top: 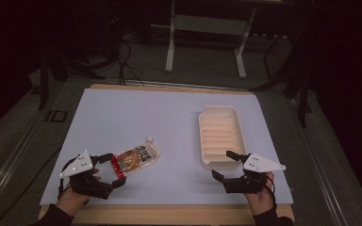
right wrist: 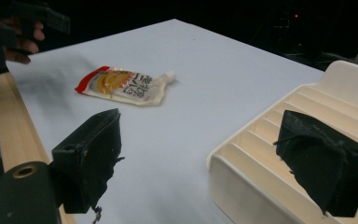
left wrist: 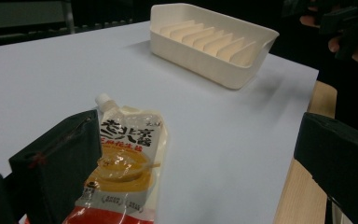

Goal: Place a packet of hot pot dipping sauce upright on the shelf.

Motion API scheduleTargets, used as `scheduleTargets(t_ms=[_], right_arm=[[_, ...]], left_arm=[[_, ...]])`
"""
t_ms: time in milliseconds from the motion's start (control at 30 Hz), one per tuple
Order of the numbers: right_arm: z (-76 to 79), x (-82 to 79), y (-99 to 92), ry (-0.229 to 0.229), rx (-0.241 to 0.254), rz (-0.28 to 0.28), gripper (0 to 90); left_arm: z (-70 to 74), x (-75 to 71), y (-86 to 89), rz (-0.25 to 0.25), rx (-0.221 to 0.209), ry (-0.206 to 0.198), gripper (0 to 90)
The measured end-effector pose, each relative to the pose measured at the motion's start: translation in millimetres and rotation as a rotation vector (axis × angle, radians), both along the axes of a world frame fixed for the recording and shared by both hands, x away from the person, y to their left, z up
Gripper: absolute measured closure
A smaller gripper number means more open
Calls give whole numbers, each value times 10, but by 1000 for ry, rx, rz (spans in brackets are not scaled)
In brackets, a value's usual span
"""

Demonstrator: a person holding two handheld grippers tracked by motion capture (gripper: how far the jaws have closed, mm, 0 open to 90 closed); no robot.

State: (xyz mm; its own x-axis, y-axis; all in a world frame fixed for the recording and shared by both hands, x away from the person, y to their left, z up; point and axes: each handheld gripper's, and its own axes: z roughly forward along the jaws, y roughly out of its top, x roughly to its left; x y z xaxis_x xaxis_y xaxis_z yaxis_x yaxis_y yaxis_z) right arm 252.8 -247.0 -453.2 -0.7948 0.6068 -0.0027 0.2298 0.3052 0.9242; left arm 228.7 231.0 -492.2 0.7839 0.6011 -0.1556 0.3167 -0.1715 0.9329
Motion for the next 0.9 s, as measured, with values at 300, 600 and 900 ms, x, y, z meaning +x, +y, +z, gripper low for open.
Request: scheduleTargets(t_ms=[300, 600, 900], right_arm=[[76, -63, 8, 8, 21, 0, 133], [117, -123, 84, -16, 4, 32, 116], [135, -176, 172, -51, 11, 61, 109]], left_arm=[[-22, -10, -56, -86, 28, 10, 10], [80, -7, -154, -101, 32, 34, 10], [209, 183, -272, -128, 107, 56, 10]])
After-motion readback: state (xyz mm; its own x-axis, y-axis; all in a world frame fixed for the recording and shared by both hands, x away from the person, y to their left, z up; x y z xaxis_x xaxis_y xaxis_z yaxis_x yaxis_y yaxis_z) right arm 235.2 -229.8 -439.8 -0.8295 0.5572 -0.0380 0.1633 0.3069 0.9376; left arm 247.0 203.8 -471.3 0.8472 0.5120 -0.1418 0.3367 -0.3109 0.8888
